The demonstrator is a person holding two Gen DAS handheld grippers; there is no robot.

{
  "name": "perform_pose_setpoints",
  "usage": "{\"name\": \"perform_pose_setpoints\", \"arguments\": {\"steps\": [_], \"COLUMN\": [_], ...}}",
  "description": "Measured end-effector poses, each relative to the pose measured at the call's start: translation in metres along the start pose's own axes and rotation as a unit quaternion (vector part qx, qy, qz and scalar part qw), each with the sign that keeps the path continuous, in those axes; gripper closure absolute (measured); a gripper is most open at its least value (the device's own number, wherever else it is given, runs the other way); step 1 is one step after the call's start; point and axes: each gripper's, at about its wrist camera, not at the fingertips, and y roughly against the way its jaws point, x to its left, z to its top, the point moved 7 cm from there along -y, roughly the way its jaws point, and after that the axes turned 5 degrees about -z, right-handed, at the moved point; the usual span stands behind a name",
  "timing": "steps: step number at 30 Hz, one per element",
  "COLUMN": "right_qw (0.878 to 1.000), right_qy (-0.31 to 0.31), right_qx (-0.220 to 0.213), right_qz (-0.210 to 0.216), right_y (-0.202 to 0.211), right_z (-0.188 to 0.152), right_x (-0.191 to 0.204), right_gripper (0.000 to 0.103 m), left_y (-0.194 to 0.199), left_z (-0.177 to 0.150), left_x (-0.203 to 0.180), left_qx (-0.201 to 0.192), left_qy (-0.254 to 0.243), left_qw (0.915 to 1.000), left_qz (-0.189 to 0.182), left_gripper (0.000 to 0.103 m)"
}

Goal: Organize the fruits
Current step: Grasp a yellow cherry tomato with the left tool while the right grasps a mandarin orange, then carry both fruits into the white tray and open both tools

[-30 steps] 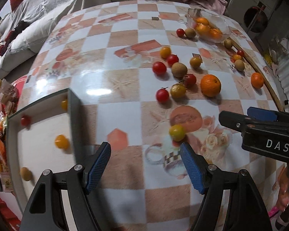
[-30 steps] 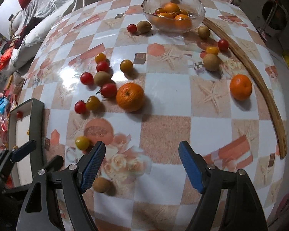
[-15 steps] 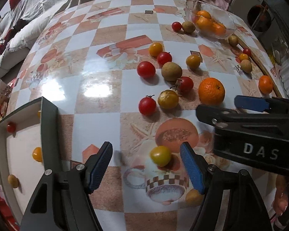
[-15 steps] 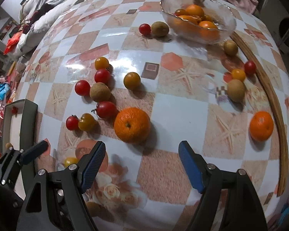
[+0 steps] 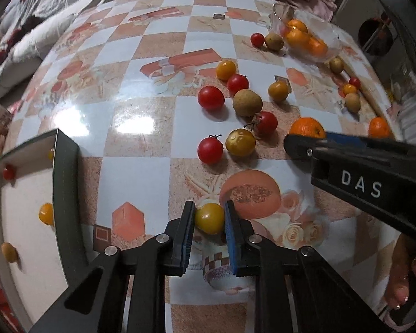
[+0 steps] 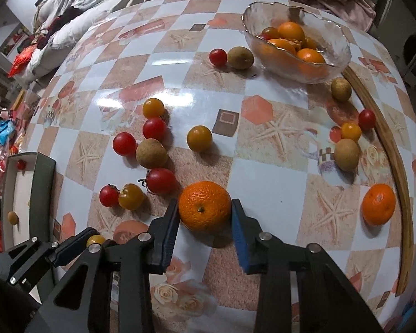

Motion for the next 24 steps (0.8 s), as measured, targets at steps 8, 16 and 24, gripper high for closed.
{"name": "perform_pose_setpoints", "arguments": {"steps": [8,16,24], "right_qw": [1.0,1.0,0.999], "right_qy": [-0.018,-0.011,0.015], "right_qx": [0.001,0.0,-0.006], "right_qz": [0.01,0.024,0.035], "right_y": [0.016,0.036,0.053], "right_z": [-0.018,-0.028,-0.029], "right_x": [-0.005,0.008,0.039], "right_gripper": [0.063,0.063,0.063], "left_y": [0.028,0.055,0.078], "left_z": [-0.003,-0.011,-0.026], "left_x": [0.006,0.025,0.056], "left_qx": [-0.013,-0.026,-0.038], "left_qy": [0.002,0.017,0.035], "left_qw": [0.9996,0.9992,0.9986], "left_qz": [-0.024,-0.025,-0.01], "left_gripper": [0.081,0.081,0.081]}}
